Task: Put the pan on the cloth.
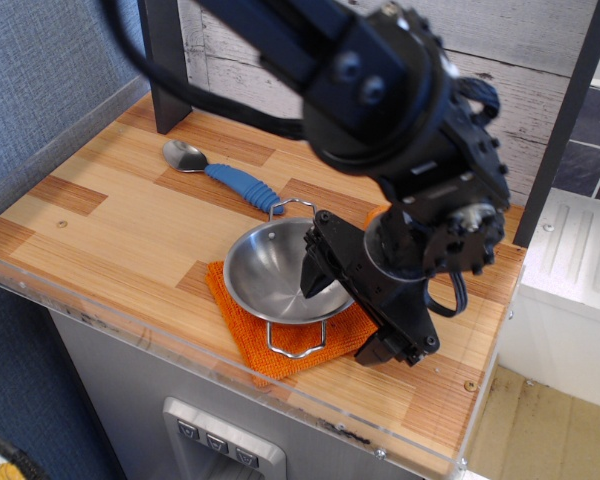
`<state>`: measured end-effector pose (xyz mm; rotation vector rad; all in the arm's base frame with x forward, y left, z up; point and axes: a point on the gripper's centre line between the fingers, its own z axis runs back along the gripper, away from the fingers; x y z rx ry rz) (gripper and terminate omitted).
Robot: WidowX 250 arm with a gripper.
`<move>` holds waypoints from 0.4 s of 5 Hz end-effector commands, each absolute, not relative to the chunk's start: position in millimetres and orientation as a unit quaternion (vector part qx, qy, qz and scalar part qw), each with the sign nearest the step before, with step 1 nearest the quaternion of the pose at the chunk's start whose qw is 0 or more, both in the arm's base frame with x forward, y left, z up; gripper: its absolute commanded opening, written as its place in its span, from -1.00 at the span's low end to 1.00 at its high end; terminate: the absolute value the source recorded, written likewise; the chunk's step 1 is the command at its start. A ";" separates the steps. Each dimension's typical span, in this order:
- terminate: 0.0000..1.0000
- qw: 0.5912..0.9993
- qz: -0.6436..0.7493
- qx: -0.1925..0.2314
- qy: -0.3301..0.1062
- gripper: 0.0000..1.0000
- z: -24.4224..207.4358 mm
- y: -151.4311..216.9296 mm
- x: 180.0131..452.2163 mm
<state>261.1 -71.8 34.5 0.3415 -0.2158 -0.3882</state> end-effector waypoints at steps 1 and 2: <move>-1.00 0.953 -0.218 0.131 -0.165 1.00 67.6 -75.5 248.2; -1.00 0.963 -0.179 0.068 -0.187 1.00 88.4 -73.7 245.7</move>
